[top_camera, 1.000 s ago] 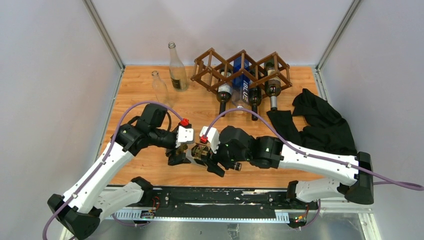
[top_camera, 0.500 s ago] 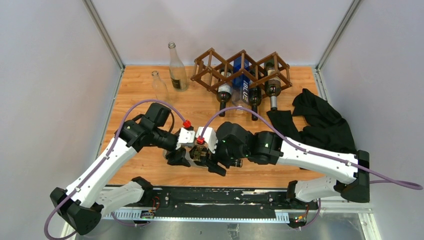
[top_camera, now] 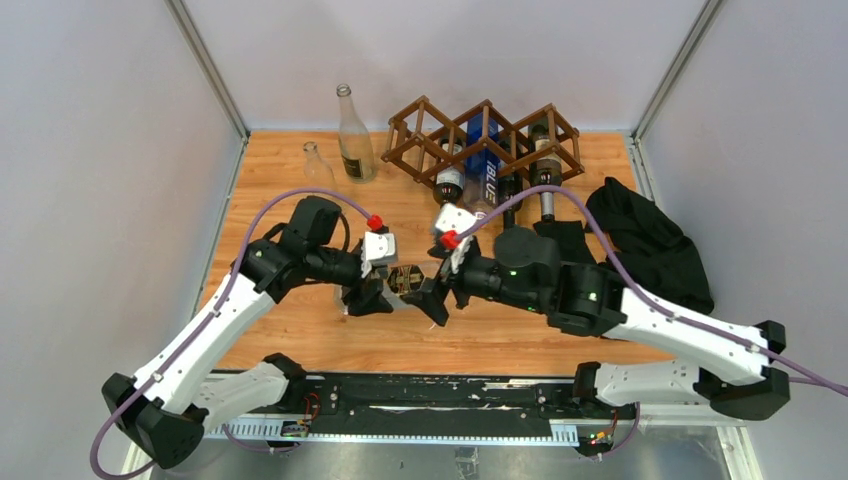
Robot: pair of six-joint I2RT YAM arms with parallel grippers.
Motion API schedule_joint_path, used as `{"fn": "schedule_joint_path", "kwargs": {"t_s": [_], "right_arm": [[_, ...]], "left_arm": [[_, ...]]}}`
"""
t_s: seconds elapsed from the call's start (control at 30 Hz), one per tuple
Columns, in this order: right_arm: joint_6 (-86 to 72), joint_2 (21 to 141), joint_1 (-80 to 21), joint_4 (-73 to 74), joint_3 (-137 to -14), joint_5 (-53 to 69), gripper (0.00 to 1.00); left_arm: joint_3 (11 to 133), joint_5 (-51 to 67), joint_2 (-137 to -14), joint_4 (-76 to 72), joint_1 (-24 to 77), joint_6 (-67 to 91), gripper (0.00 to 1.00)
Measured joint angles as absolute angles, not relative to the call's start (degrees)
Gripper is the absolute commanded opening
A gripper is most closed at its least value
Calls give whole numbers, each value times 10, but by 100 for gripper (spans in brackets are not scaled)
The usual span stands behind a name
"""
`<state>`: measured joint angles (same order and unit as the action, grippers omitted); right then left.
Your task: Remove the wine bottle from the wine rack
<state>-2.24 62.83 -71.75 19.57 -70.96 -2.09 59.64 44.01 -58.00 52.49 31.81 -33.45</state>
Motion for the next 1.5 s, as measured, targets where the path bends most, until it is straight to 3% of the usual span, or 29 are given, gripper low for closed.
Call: {"fn": "schedule_joint_path", "kwargs": {"t_s": [0.3,0.5,0.87,1.1,1.17,1.23,1.3,1.33,1.37,1.4,1.43,1.5], "right_arm": [[-65,499,-717,126,-680,-81,94],[-107,436,-717,86,-607,-94,95],[-163,472,-694,31,-561,-106,95],[-216,487,-618,-61,-554,-14,95],[-227,494,-611,-99,-554,20,92],[-236,507,-608,-131,-557,48,83],[-245,526,-607,-155,-561,67,63],[-250,532,-606,-161,-565,76,51],[-256,539,-604,-168,-571,88,35],[-260,546,-601,-172,-577,98,10],[-259,552,-600,-177,-583,106,2],[-258,559,-600,-178,-594,118,0]], "left_arm": [[558,412,-523,279,318,-54,0],[561,413,-523,200,318,58,0],[609,457,-519,130,318,166,0],[610,502,-508,109,316,211,0],[610,519,-507,105,316,222,0],[610,533,-505,101,316,233,0],[610,541,-503,96,316,245,0],[610,545,-501,95,314,248,2],[610,549,-498,86,311,252,11],[610,551,-495,80,310,255,36],[611,552,-490,76,309,259,50],[611,552,-484,77,309,259,92]]}}
